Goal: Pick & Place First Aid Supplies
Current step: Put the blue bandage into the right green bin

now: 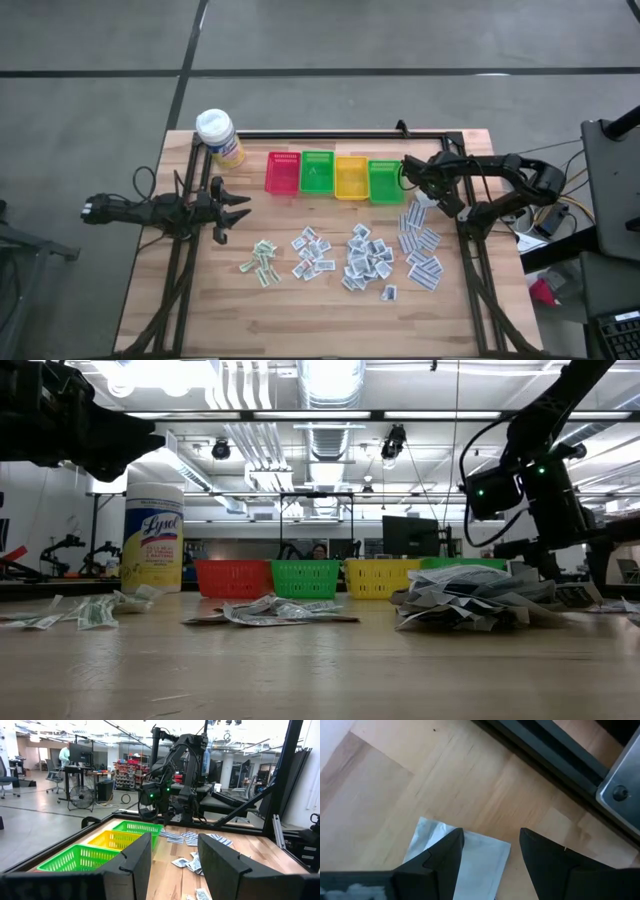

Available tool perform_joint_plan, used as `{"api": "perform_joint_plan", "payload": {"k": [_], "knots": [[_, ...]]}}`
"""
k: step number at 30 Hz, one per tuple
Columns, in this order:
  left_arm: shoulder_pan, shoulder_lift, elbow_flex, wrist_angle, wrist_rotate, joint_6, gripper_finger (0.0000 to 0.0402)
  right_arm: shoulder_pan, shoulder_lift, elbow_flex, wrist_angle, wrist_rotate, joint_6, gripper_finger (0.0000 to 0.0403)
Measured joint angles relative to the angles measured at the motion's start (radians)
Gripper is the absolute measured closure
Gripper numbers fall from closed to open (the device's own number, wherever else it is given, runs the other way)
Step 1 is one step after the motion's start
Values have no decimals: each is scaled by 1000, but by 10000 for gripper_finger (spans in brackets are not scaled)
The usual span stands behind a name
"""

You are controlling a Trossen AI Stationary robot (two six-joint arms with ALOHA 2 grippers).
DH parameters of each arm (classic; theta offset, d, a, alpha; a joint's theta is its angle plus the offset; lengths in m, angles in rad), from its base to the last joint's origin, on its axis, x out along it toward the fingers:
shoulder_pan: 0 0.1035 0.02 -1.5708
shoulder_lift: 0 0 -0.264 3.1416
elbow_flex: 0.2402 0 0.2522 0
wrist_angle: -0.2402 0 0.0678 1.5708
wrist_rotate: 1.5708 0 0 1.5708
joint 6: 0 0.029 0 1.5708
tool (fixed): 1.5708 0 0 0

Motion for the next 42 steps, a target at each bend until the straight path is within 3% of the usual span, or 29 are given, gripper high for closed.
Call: {"api": "perform_joint_plan", "payload": {"k": [11, 28, 42], "knots": [[0, 0, 0, 0, 0, 1, 243, 0, 0, -9, 24, 1, -26, 228], [0, 0, 0, 0, 0, 1, 243, 0, 2, -12, 33, 9, -41, 360], [0, 0, 0, -1, -1, 3, 243, 0, -38, -7, 26, 13, -179, 394]]}}
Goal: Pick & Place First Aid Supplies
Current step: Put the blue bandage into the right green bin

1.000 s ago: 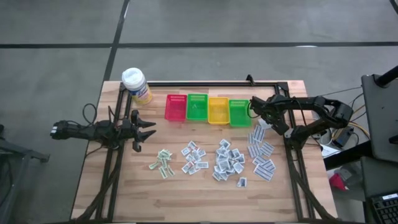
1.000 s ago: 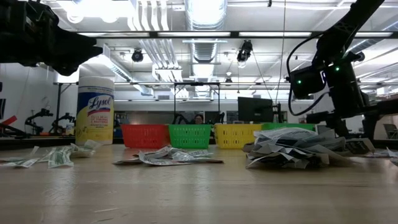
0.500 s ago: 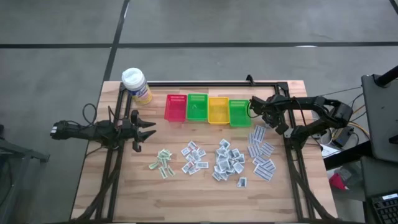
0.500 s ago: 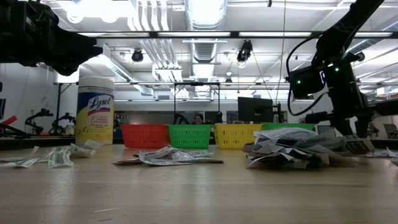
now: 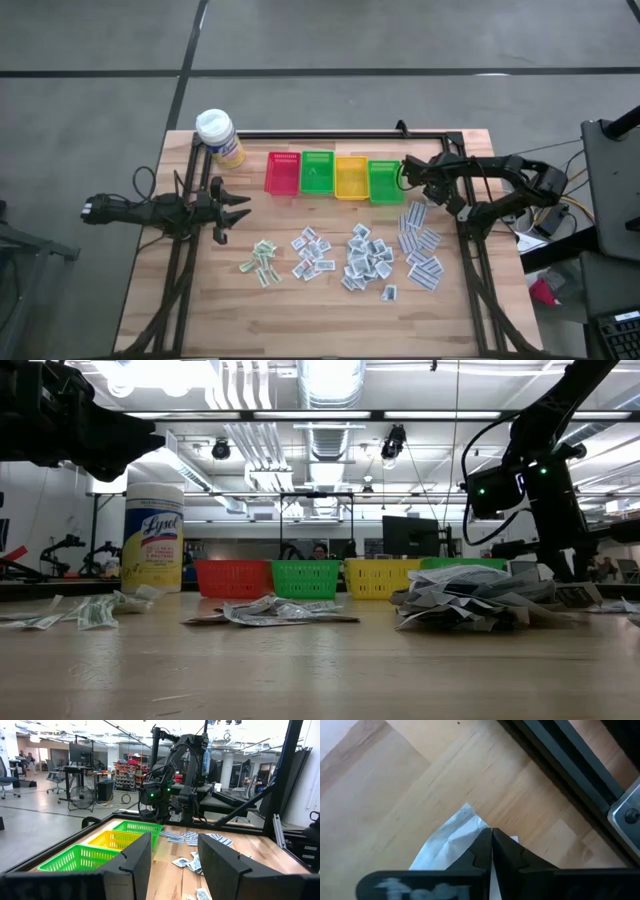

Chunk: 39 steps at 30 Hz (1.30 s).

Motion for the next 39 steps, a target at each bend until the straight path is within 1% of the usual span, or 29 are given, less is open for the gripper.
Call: {"api": "perform_joint_plan", "payload": {"k": [10, 14, 18, 23, 28, 39], "knots": [[0, 0, 0, 0, 0, 23, 243, 1, -186, 3, 11, 45, -18, 394], [0, 0, 0, 0, 0, 23, 243, 13, -279, 4, 66, 58, -49, 394], [0, 0, 0, 0, 0, 24, 243, 20, -360, 5, 189, 58, -115, 394], [0, 0, 0, 0, 0, 23, 243, 21, -422, 6, 389, 57, -217, 394], [0, 0, 0, 0, 0, 22, 243, 22, -437, 7, 570, 48, -292, 394], [0, 0, 0, 0, 0, 21, 243, 22, -434, 8, 893, -58, -480, 394]]}}
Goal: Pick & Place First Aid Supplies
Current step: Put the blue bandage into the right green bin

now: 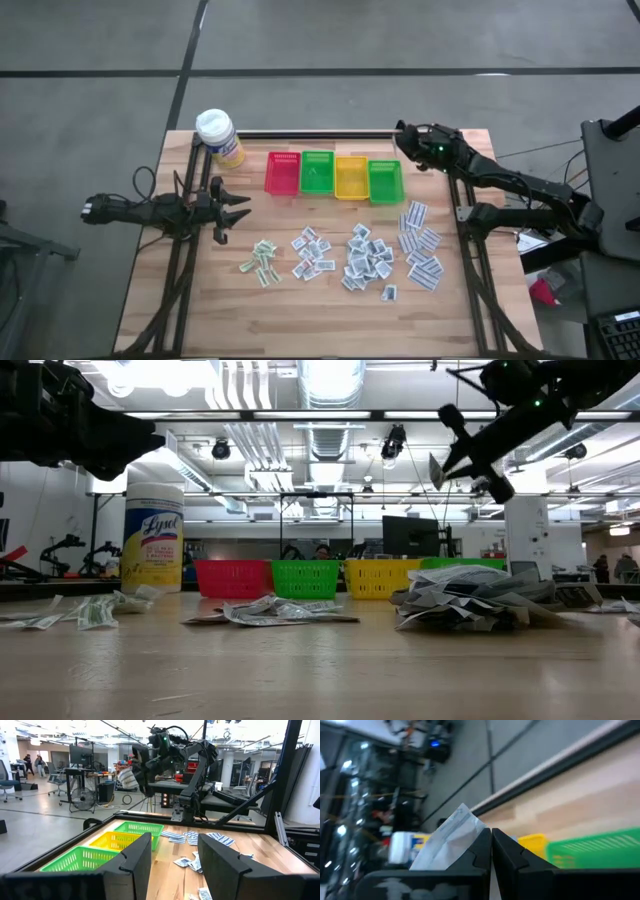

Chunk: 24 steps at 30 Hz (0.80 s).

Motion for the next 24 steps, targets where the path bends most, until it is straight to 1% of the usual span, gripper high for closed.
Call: {"api": "perform_joint_plan", "payload": {"k": [10, 17, 24], "knots": [[0, 0, 0, 0, 0, 0, 243, 0, 0, 0, 201, -134, -203, 394], [0, 0, 0, 0, 0, 0, 243, 0, 0, -1, 343, -284, -323, 394], [0, 0, 0, 0, 0, 0, 243, 0, -2, -1, 491, -426, -402, 394]]}}
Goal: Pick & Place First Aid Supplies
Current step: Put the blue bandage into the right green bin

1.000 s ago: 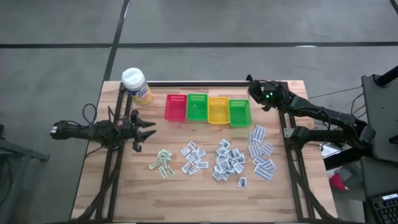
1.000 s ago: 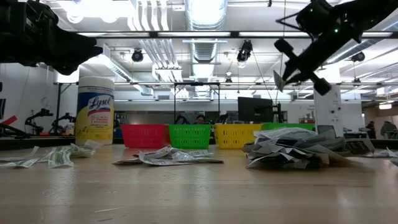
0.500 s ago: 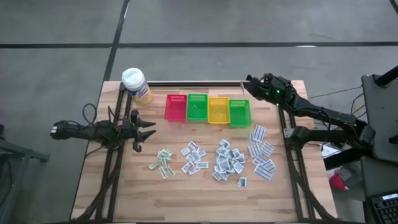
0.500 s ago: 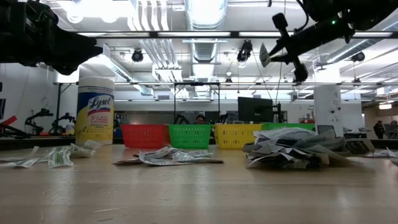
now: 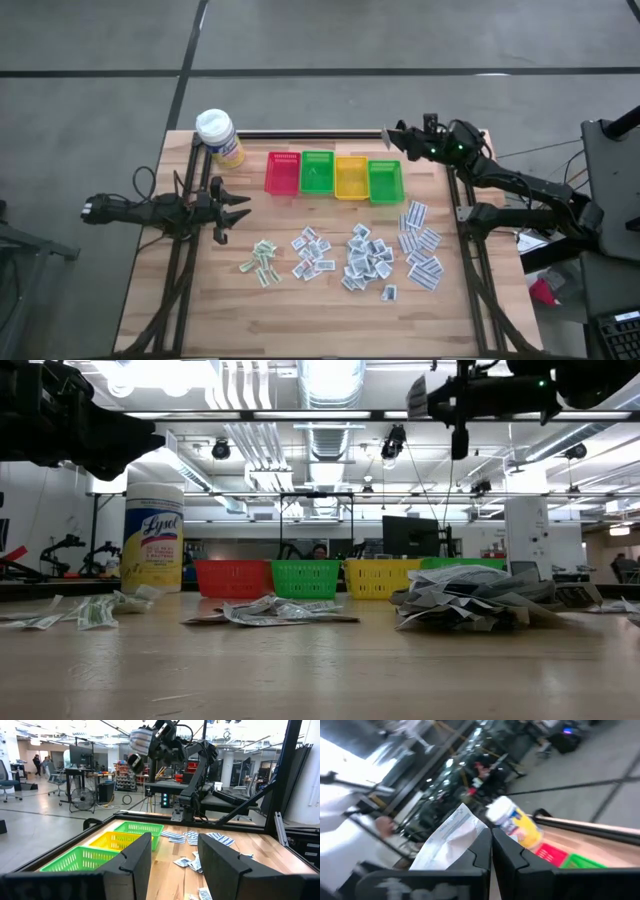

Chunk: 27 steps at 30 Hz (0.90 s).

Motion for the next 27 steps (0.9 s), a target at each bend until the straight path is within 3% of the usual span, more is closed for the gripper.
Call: {"api": "perform_joint_plan", "payload": {"k": [16, 27], "knots": [[0, 0, 0, 0, 0, 0, 243, 0, 0, -6, -15, -18, -10, 394], [0, 0, 0, 0, 0, 0, 243, 25, 0, -3, -316, -1, 22, 394]]}}
